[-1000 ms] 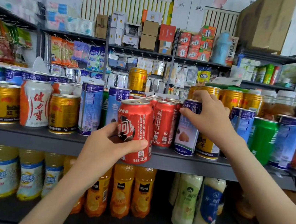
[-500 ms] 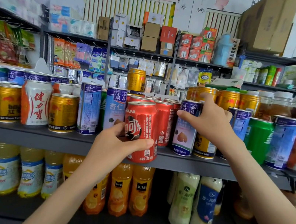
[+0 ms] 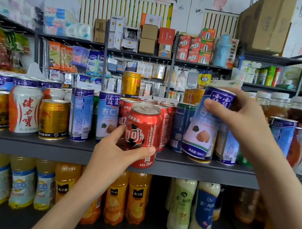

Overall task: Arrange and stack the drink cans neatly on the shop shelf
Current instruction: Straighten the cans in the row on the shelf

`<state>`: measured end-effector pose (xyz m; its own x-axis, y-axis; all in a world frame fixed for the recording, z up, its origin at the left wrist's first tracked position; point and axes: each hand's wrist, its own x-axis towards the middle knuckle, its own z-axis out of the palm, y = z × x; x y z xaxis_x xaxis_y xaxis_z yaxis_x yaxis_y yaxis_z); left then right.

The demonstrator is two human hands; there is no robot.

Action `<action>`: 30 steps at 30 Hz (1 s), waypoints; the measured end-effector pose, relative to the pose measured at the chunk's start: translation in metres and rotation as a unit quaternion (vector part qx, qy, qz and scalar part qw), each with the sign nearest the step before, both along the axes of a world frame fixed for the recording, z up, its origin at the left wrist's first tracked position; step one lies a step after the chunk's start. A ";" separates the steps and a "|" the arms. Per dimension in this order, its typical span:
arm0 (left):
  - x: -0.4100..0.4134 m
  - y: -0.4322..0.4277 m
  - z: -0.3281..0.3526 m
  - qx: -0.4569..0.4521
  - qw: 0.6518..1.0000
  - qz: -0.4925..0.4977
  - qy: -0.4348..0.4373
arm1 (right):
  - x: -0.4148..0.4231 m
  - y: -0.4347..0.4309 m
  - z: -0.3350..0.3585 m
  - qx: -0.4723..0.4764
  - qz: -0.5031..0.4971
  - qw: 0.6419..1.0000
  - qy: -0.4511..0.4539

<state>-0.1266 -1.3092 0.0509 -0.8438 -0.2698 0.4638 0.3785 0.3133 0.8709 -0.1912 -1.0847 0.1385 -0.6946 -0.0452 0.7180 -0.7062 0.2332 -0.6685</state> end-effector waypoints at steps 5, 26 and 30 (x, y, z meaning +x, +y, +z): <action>-0.013 0.025 0.000 -0.046 0.999 0.013 -0.002 | 0.013 0.020 -0.004 0.034 -0.005 0.999 0.006; -0.055 0.089 0.012 -0.265 0.939 0.220 0.008 | 0.012 0.061 -0.025 0.038 -0.023 0.999 -0.019; -0.057 0.096 0.008 -0.287 0.922 0.248 0.079 | 0.008 0.061 -0.025 0.040 -0.012 0.999 -0.016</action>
<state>-0.1836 -1.2131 0.0586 -0.5929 -0.2765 0.7563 0.1729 0.8736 0.4549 -0.1832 -1.0235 0.1136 -0.7185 -0.0836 0.6904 -0.6783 0.3037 -0.6691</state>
